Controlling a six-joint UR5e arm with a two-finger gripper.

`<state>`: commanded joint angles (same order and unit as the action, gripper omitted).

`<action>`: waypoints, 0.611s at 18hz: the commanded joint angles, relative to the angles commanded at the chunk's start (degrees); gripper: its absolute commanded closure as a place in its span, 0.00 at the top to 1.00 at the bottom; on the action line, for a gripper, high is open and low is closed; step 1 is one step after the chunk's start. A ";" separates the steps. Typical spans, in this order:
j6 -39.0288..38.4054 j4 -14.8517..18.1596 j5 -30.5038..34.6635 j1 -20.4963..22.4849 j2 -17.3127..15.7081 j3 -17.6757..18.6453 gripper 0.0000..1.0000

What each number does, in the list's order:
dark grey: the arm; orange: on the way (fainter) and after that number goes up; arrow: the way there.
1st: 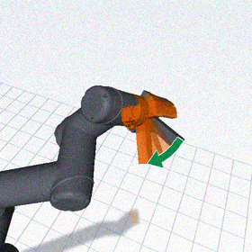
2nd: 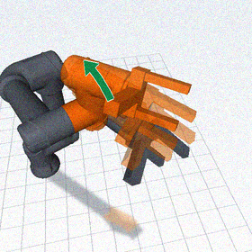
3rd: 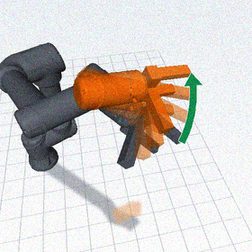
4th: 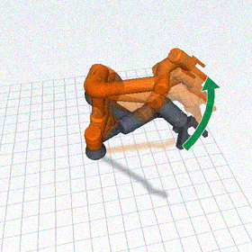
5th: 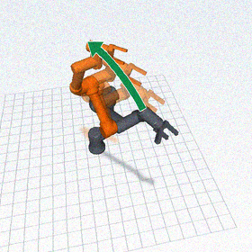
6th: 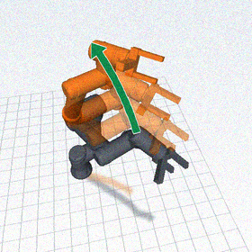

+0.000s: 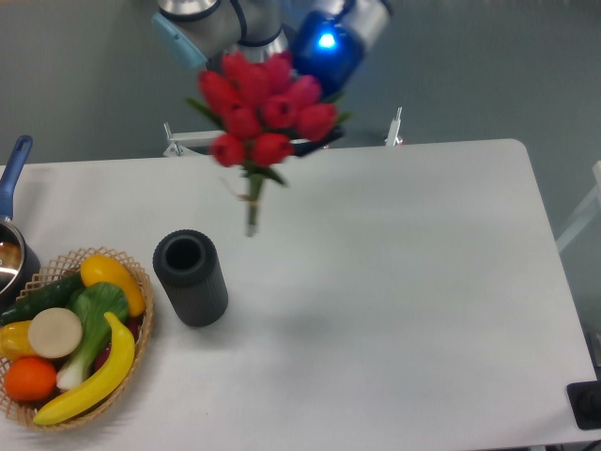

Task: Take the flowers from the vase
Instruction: 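Carry the tulip bouquet up and away from the vase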

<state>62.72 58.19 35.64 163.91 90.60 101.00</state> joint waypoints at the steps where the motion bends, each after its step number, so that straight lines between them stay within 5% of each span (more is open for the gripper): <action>1: 2.03 -0.09 5.70 0.44 1.50 -0.97 0.14; 6: 3.28 -0.27 27.69 1.23 8.70 -6.24 0.15; 11: 3.46 -0.62 37.03 1.32 14.77 -9.23 0.14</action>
<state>66.18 57.57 72.67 165.23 105.36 91.76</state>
